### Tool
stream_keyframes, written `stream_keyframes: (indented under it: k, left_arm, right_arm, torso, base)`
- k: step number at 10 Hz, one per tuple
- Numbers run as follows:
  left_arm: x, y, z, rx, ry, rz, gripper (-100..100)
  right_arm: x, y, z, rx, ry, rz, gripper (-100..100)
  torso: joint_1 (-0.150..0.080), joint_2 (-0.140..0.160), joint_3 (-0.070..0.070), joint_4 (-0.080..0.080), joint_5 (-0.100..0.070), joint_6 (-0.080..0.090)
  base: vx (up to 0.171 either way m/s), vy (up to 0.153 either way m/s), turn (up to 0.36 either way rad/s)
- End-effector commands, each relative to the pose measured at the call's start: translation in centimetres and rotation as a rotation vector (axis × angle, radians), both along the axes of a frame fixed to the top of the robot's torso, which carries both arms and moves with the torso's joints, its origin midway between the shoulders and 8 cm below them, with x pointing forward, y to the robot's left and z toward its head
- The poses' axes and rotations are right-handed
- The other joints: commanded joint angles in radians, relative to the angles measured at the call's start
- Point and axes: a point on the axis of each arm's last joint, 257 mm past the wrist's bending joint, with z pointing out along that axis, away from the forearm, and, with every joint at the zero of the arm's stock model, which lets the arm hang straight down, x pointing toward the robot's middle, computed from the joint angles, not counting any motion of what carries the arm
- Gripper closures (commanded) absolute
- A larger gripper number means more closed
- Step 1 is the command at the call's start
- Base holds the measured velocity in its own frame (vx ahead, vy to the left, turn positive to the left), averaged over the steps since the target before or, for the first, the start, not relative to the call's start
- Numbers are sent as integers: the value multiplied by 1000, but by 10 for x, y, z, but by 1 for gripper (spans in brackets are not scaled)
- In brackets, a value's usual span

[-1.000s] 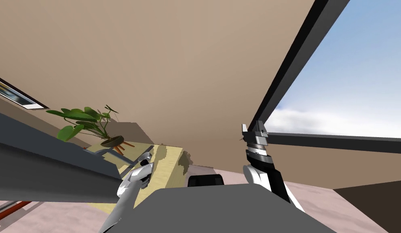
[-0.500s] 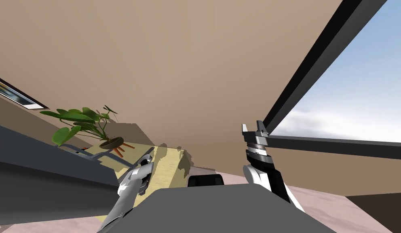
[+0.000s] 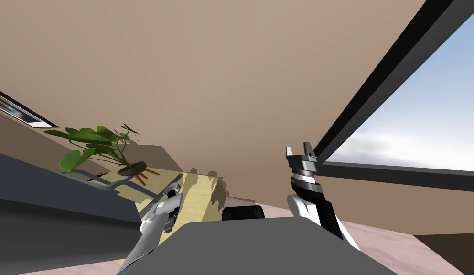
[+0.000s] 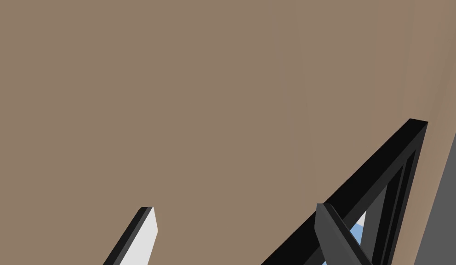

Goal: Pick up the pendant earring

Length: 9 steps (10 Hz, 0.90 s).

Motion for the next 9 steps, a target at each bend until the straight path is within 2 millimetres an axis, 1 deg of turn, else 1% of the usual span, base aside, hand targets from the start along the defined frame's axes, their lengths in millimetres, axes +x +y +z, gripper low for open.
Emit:
stream_keyframes:
  k: [1,2,3,7,8,9]
  left_arm:
    - [-3,-2,-7,2,-2,-4,-100]
    - [-3,-2,-4,1,-1,-2,-100]
    - [-3,-2,-4,1,-2,-2,100]
    - [-2,-1,-4,2,-3,0,100]
    - [-3,-1,-4,2,-3,1,0]
    - [2,2,4,1,-2,2,100]
  right_arm:
    - [0,0,0,0,0,0,0]
    - [0,0,0,0,0,0,0]
    - [0,0,0,0,0,0,0]
    - [0,0,0,0,0,0,0]
    - [0,0,0,0,0,0,0]
    - [0,0,0,0,0,0,0]
  torso:
    - [0,0,0,0,0,0]
    - [0,0,0,0,0,0]
    - [-1,0,0,0,0,0]
    - [-2,2,1,0,0,1]
    - [-2,2,1,0,0,1]
    - [-2,2,1,0,0,1]
  base:
    - [36,32,18]
    - [17,13,3]
    - [0,0,0]
    - [0,0,0]
    - [0,0,0]
    - [-5,5,-15]
